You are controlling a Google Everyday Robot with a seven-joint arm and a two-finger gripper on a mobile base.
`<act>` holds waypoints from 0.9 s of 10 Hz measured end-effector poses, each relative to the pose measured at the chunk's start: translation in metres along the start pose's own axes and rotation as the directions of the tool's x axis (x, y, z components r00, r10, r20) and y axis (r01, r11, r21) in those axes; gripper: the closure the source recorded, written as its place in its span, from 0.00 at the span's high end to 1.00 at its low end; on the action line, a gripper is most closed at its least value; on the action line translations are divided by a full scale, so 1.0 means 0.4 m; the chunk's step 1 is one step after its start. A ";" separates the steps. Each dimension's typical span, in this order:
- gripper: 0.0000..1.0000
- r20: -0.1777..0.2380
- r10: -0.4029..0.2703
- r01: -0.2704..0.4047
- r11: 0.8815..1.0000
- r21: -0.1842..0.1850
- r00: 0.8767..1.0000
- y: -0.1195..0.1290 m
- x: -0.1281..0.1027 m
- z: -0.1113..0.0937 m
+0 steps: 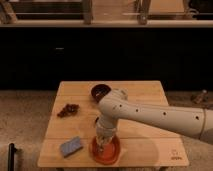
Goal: Place fork in red bowl
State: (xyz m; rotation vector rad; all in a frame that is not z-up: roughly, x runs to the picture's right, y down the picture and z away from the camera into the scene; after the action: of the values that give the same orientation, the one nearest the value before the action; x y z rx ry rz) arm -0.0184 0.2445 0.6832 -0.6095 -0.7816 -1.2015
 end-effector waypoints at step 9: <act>0.80 0.038 -0.014 0.016 0.999 -0.039 0.999 0.005 0.017 0.015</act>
State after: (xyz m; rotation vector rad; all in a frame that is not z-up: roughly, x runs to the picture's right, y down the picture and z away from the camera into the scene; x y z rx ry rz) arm -0.0167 0.2458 0.6922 -0.6612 -0.7976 -1.2241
